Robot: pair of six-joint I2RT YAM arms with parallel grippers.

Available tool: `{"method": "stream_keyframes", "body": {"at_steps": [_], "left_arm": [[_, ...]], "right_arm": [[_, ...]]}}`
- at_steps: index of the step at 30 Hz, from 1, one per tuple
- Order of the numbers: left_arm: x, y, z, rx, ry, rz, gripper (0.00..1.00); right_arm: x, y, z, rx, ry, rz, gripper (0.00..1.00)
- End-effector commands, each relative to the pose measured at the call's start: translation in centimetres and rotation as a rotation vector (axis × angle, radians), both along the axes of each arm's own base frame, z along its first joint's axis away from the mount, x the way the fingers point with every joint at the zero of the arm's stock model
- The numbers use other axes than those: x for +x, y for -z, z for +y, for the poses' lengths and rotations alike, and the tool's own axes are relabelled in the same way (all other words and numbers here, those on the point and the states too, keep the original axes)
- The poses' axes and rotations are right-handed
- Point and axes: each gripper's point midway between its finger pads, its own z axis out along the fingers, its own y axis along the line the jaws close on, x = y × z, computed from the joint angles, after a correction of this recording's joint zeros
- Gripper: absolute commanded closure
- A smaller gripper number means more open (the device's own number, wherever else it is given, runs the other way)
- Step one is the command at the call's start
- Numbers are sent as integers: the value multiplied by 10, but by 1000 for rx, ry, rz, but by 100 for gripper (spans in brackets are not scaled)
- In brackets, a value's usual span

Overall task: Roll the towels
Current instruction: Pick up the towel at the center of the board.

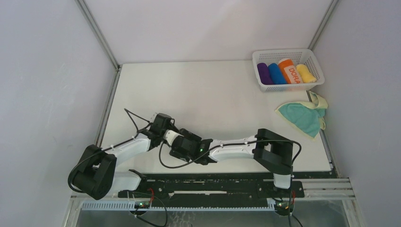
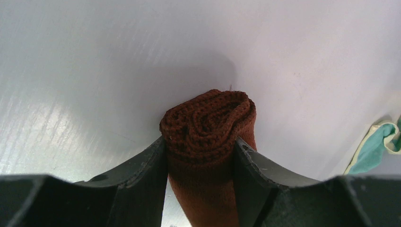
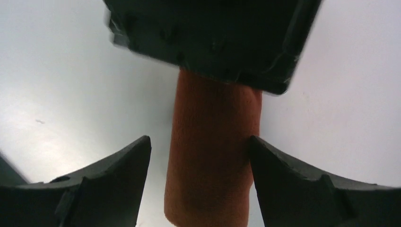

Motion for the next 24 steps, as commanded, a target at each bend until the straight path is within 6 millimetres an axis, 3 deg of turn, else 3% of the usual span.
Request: {"method": "stream_keyframes", "body": {"at_steps": [1,8,14,24], "left_arm": [[-24,19,8,102,50,69,48],[-25,20,9,107,48,74,48],[-26,18,10,110,48,71,48],[-23,14,10,116,54,63,49]], "right_arm": [[-1,36,-12,-82,-67,-18,25],[0,30,-13,-31,-69,-44,24],[3,43,-14,-70,-72,-19,24],[10,61,-45,-191,6,12,27]]}}
